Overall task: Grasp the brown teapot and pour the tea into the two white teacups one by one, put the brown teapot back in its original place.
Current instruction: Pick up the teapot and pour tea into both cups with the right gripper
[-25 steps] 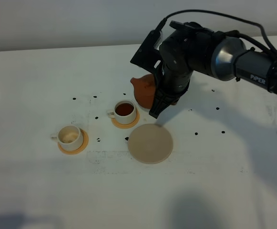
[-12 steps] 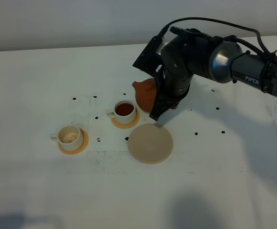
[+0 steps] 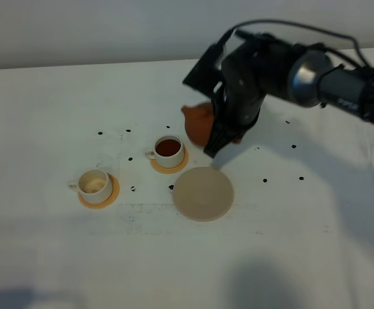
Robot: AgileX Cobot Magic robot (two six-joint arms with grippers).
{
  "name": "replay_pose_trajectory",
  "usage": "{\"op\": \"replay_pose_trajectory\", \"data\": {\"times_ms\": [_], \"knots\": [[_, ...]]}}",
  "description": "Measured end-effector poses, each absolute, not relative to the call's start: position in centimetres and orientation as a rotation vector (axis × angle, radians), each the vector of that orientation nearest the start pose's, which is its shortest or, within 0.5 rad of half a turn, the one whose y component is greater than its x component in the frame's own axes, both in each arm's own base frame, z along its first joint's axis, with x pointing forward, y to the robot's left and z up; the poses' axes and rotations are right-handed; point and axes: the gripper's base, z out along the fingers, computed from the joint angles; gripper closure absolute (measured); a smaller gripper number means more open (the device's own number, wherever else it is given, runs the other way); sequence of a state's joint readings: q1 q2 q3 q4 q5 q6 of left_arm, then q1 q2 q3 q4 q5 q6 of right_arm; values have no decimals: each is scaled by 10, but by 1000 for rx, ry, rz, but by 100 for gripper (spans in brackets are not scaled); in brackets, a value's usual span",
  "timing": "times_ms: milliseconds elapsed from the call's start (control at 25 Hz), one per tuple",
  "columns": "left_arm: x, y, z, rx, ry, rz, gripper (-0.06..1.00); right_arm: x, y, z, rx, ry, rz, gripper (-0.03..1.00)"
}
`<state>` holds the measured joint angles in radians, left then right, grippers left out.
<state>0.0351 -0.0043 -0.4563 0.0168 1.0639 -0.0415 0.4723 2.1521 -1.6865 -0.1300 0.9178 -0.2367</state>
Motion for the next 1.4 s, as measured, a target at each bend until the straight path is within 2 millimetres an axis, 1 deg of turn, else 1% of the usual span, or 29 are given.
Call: {"op": "replay_pose_trajectory", "data": {"times_ms": [120,200,240,360,720,960,1160,1280,1400], "knots": [[-1,1,265,-80,2085,16,64,403,197,206,-1078,2584,-118,88],[-1,1,265,-80,2085,16,64,398,200,221,-1111,2529,-139,88],[-1,1,265,-80,2085,16,64,395,204,226,-1137,2500,-154,88],[-1,1,265,-80,2085,16,64,386,217,235,-1213,2438,-174,88],[-1,1,265,-80,2085,16,64,350,267,237,-1414,2337,-153,88],[-1,1,265,-80,2085,16,64,326,293,243,-1516,2255,-163,88],[-1,1,265,-79,2085,17,64,311,310,244,-1600,2173,-216,88],[-1,1,265,-80,2085,16,64,307,315,244,-1631,2132,-254,88],[-1,1,265,-80,2085,16,64,307,318,239,-1651,2115,-283,88]]}}
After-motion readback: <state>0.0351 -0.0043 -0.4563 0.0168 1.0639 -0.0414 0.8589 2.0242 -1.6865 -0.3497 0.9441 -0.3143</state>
